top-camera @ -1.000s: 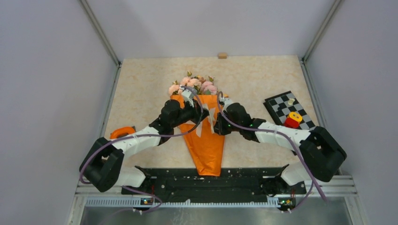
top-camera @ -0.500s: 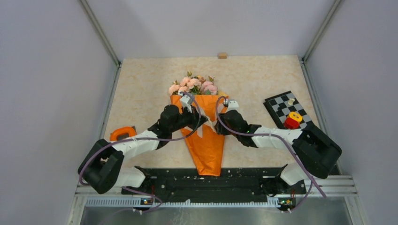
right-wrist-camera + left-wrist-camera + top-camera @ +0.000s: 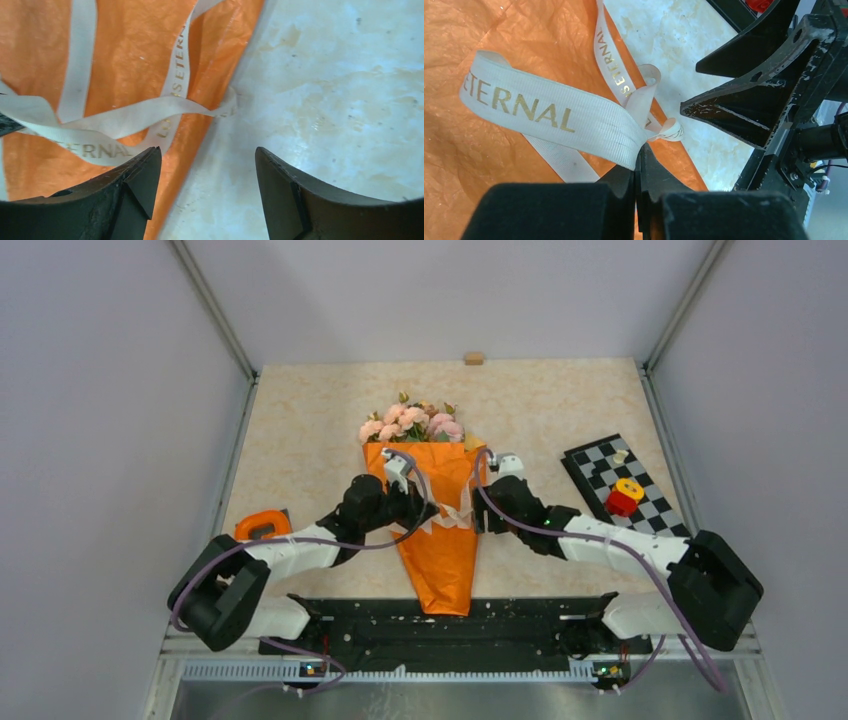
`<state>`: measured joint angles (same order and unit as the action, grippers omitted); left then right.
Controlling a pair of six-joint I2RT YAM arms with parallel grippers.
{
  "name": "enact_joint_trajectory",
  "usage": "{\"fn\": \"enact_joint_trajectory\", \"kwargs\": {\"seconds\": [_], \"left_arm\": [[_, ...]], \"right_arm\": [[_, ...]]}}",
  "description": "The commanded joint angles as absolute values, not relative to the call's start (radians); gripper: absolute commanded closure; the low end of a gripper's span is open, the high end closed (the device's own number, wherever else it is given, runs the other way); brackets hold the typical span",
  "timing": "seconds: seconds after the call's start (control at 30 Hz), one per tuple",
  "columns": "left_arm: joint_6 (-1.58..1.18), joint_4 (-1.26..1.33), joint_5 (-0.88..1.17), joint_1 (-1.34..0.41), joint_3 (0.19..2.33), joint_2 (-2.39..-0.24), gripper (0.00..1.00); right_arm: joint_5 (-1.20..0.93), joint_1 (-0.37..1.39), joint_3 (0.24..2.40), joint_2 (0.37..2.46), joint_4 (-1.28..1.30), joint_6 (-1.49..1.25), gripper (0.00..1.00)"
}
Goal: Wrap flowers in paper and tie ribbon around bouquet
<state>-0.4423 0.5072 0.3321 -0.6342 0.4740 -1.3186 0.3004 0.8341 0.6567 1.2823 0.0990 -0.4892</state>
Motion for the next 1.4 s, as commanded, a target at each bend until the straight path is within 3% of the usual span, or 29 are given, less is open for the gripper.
{"fn": "enact_joint_trajectory", "kwargs": {"seconds": [0.0,0.2,0.37,0.6,0.83,0.93,1.1,1.2,1.37], "left_arm": [[-0.421,0.593,0.345,-0.641,0.454,-1.338,1.0],[-0.411,0.613,0.343,-0.647,0.451,-1.366,1.0],[-0.407,0.612,0.335,-0.647,0.452,-1.371,1.0],[-0.408,0.611,0.331,-0.65,0.458,-1.386,1.0],[-0.405,0.603,0.317,-0.649,0.468,-1.396,1.0],[-0.412,0.596,0.278,-0.65,0.468,-1.393,0.99],[-0.436,0.57,0.233,-0.65,0.472,-1.385,0.64],[-0.453,0.539,0.216,-0.649,0.479,-1.385,0.56],[-0.512,0.502,0.191,-0.649,0.489,-1.38,0.32]], "right_arm": [[0.417,0.846,0.732,1.265,0.2,-0.466,0.28],[0.481,0.842,0.818,1.362,0.162,-0.557,0.24],[0.464,0.803,0.912,1.523,0.09,-0.646,0.27],[0.317,0.721,0.982,1.698,-0.007,-0.67,0.48],[0.379,0.721,1.026,1.754,-0.012,-0.614,0.87],[0.389,0.721,1.032,1.754,-0.009,-0.593,0.97],[0.366,0.721,1.024,1.735,-0.029,-0.56,1.0],[0.337,0.721,1.002,1.716,-0.052,-0.553,1.0],[0.313,0.722,0.971,1.686,-0.071,-0.545,1.0]]}}
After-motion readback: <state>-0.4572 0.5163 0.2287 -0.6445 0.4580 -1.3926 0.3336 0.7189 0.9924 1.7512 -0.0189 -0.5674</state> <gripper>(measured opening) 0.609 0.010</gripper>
